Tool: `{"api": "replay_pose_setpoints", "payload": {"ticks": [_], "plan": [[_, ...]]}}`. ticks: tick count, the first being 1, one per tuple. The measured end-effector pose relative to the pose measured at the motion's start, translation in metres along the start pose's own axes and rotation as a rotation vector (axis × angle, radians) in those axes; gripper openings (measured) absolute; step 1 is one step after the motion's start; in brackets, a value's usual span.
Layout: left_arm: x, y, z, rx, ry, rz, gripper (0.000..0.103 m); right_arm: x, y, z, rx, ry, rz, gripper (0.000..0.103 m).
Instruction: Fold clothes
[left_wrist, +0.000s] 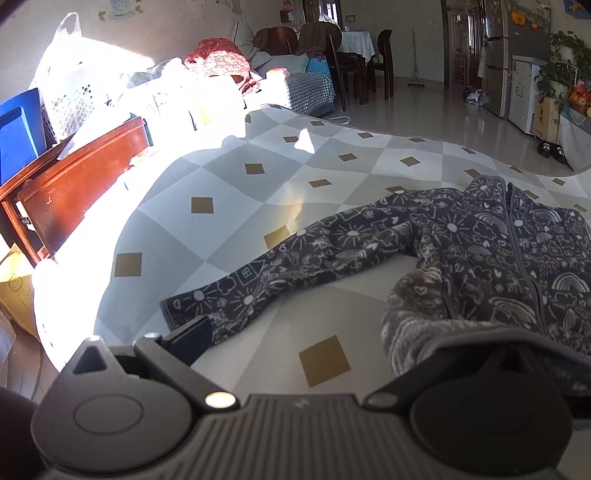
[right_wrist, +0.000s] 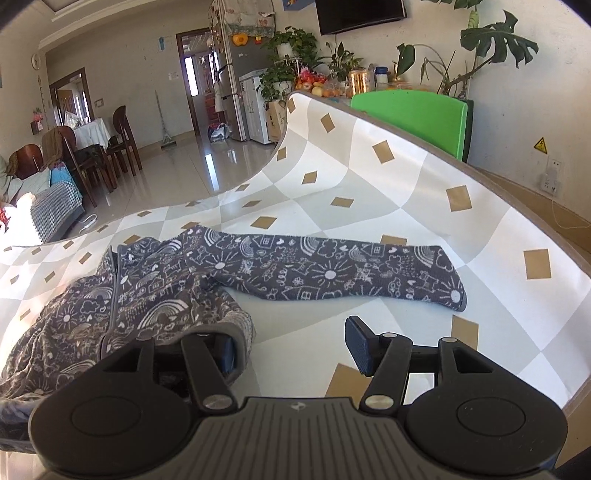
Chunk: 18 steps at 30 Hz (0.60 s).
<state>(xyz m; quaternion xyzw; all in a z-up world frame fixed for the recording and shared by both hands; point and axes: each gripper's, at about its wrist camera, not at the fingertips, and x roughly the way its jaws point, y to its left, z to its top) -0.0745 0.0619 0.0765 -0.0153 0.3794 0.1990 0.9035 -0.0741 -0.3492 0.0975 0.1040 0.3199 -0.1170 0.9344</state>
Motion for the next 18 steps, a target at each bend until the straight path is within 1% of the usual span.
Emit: {"api": "replay_pose_setpoints", "payload": {"ticks": [3,9,14,18], "plan": [[0.003,-0.004,-0.011,0.022,0.035,-0.011,0.103,0.005,0.002,-0.008,-0.025,0.049,-0.011,0.055],[0.002,-0.005,-0.022,0.025,0.079,-0.01,0.103,0.006,0.003,-0.022,-0.054,0.12,-0.042,0.057],[0.003,-0.005,-0.025,0.024,0.116,-0.015,0.103,0.002,0.001,-0.031,-0.075,0.158,-0.057,0.057],[0.0,-0.005,-0.027,0.041,0.12,-0.016,0.103,-0.003,0.001,-0.038,-0.103,0.175,-0.049,0.057]]}}
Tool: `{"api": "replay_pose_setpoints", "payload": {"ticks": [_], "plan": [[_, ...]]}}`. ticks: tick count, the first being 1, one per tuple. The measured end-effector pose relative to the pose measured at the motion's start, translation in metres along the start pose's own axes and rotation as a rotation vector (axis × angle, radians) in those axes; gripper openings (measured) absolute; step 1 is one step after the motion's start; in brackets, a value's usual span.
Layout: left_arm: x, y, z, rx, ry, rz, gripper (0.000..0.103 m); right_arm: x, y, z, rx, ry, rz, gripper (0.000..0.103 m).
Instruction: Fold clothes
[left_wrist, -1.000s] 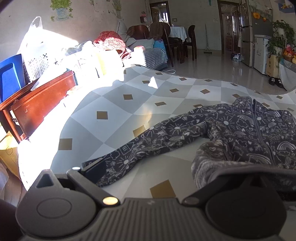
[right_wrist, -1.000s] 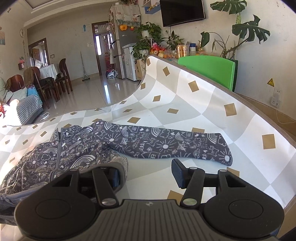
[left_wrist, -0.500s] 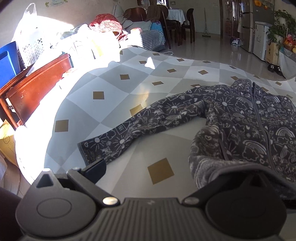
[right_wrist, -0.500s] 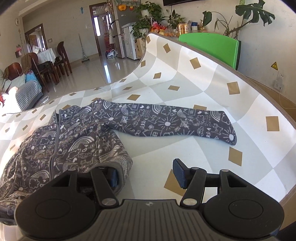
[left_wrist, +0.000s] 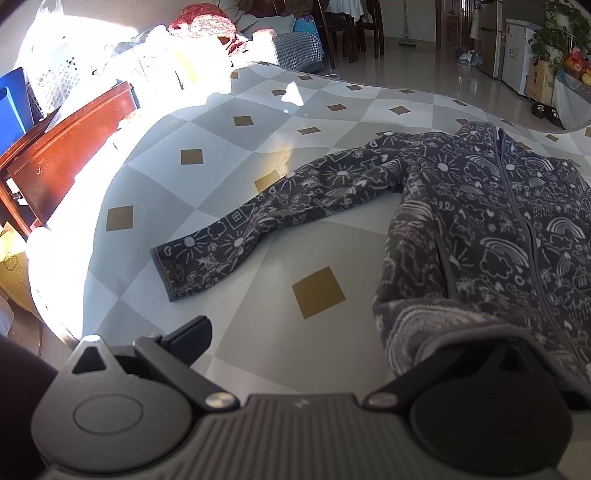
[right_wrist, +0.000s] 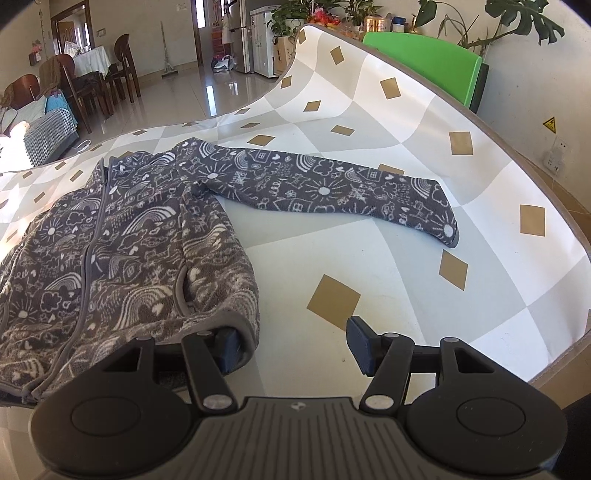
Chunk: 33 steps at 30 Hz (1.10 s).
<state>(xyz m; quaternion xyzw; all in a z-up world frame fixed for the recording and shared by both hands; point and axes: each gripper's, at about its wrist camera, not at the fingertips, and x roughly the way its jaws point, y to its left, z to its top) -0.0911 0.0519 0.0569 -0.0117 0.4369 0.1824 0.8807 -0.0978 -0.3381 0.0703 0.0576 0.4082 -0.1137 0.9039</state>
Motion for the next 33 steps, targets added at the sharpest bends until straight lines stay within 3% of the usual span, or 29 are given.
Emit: {"api": "replay_pose_setpoints", "payload": {"ticks": [8,15,21,25,30,33], "plan": [[0.013,0.005,-0.003,-0.027,0.093,-0.046,0.103,0.002,-0.017,-0.01,0.056,0.069,0.032,0.057],[0.015,0.005,-0.004,-0.049,0.124,-0.068,0.103,-0.009,-0.013,-0.015,0.014,0.054,0.052,0.058],[0.022,-0.011,-0.012,0.07,0.145,-0.01,0.103,-0.004,-0.002,-0.028,-0.053,0.125,0.1,0.058],[0.025,-0.017,-0.015,0.089,0.173,-0.003,0.103,-0.017,0.003,-0.028,-0.066,0.076,0.133,0.058],[0.042,-0.004,-0.017,-0.025,0.281,-0.052,0.103,-0.026,0.012,-0.03,-0.096,0.041,0.173,0.058],[0.045,-0.006,-0.02,-0.018,0.291,-0.044,0.103,-0.028,0.015,-0.029,-0.076,0.015,0.218,0.058]]}}
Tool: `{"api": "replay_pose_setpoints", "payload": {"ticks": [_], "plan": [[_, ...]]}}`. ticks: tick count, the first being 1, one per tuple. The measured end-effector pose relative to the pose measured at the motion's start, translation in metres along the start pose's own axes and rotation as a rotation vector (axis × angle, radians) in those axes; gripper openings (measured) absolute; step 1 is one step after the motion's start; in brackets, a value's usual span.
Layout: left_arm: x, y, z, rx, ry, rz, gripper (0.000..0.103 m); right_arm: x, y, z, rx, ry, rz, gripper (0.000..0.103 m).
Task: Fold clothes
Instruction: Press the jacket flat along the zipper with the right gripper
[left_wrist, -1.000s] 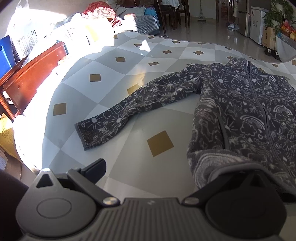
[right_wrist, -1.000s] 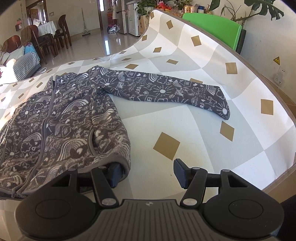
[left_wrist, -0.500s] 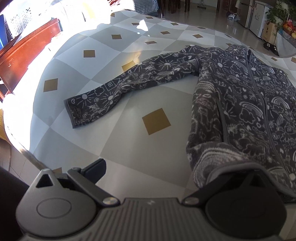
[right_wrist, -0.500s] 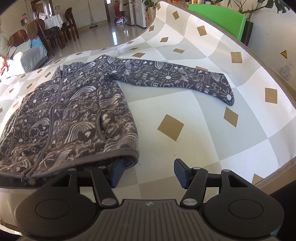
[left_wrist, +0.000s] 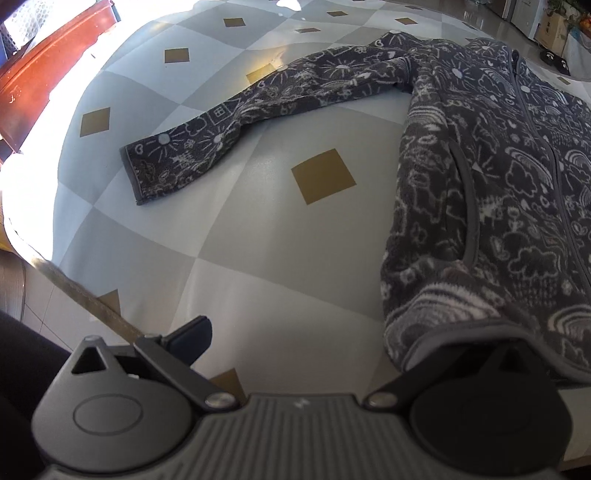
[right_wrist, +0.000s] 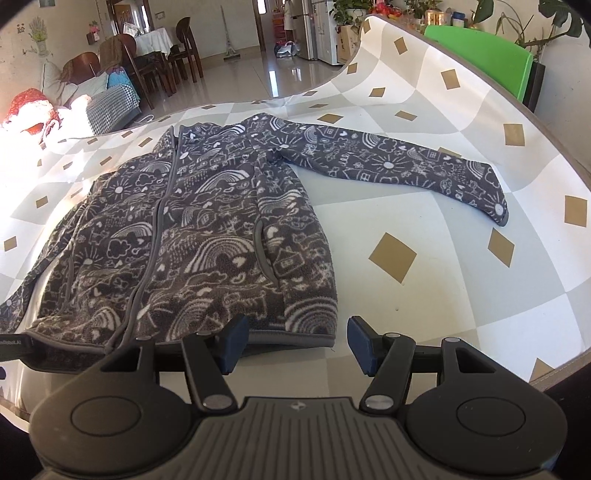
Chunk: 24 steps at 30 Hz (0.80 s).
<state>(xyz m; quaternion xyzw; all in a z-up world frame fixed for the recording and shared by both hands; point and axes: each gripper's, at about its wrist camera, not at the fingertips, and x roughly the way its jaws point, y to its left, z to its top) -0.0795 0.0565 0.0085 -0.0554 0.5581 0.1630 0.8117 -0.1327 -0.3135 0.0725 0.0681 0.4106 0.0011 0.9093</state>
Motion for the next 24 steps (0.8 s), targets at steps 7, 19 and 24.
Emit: {"api": "replay_pose_setpoints", "payload": {"ticks": [7,19,24], "plan": [[0.002,-0.008,-0.005,0.042,-0.013,0.031,0.103,0.025,0.049,0.007,-0.073,0.02,0.165,0.058],[-0.012,0.0,-0.018,0.036,-0.034,-0.04,0.103,0.096,0.115,-0.022,-0.302,0.117,0.152,0.061],[-0.029,0.004,-0.028,0.02,-0.095,-0.075,0.103,0.098,0.119,-0.027,-0.32,0.103,0.119,0.063]]}}
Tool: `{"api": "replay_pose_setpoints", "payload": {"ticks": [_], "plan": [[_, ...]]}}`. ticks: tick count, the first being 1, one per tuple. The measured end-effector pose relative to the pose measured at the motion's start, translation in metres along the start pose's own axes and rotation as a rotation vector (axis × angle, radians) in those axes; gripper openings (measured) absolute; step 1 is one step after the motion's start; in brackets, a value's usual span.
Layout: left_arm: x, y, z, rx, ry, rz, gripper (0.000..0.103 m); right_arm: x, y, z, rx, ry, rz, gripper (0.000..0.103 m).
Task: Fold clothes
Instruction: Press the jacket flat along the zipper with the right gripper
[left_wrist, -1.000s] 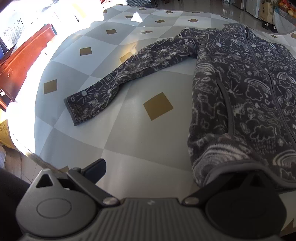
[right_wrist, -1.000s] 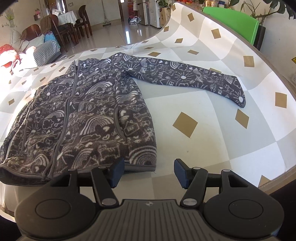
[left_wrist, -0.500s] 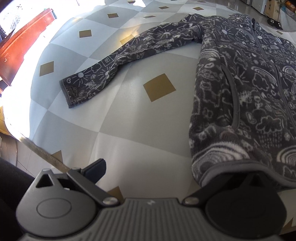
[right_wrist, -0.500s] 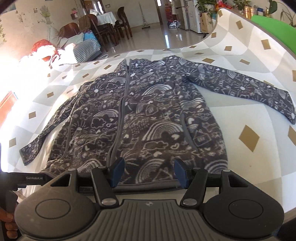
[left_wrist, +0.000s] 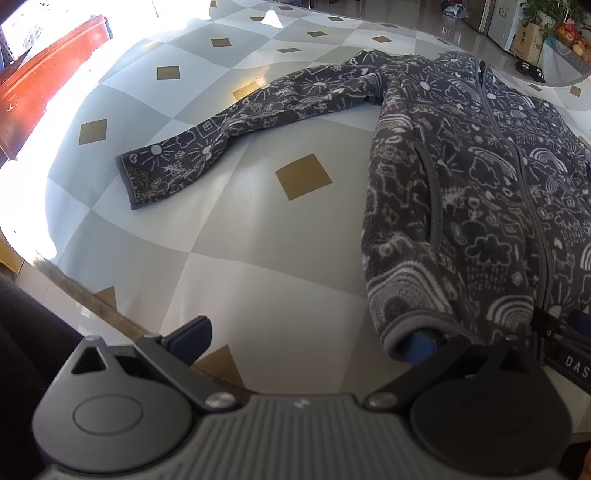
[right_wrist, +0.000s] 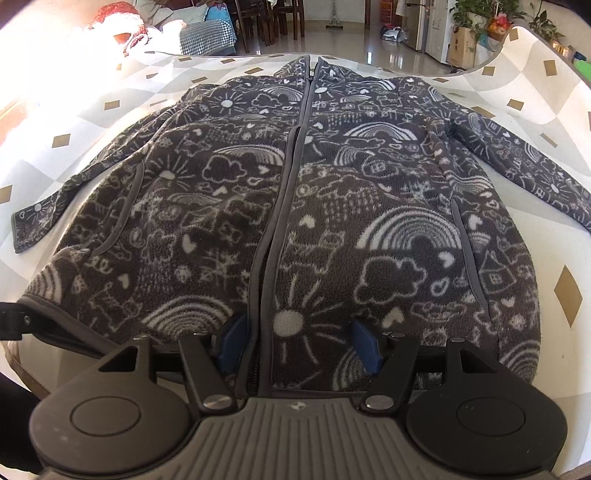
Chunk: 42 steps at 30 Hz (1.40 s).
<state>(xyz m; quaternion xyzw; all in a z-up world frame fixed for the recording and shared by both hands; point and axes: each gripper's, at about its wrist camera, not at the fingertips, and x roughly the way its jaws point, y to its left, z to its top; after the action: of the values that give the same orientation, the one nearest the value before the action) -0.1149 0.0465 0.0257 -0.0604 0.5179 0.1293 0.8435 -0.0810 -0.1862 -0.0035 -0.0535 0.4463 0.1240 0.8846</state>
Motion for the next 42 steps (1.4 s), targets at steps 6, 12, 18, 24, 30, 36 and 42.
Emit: {"api": "replay_pose_setpoints", "payload": {"ticks": [6,12,18,24,30,36,42], "plan": [[-0.02,-0.008,0.004,0.031,-0.113,0.007,0.103,0.001,0.003,0.0,0.006,-0.004,-0.015,0.064],[-0.023,-0.021,0.018,0.04,-0.144,-0.002,0.103,-0.001,-0.001,-0.001,0.016,-0.008,0.011,0.064],[-0.033,-0.011,0.022,-0.018,-0.155,-0.006,0.103,0.0,-0.003,-0.002,0.035,-0.01,0.022,0.065],[-0.045,-0.009,0.014,0.01,-0.137,-0.043,0.103,0.002,0.001,-0.002,0.027,-0.005,-0.001,0.066],[-0.046,0.013,0.011,-0.111,-0.064,-0.113,0.103,0.004,0.004,0.0,0.033,0.007,-0.02,0.068],[-0.043,0.005,0.02,-0.081,-0.084,-0.119,0.103,0.004,0.005,0.0,0.036,0.003,-0.029,0.068],[-0.023,-0.029,0.032,0.016,-0.069,-0.155,0.103,0.002,0.001,-0.002,0.037,-0.009,-0.005,0.068]]}}
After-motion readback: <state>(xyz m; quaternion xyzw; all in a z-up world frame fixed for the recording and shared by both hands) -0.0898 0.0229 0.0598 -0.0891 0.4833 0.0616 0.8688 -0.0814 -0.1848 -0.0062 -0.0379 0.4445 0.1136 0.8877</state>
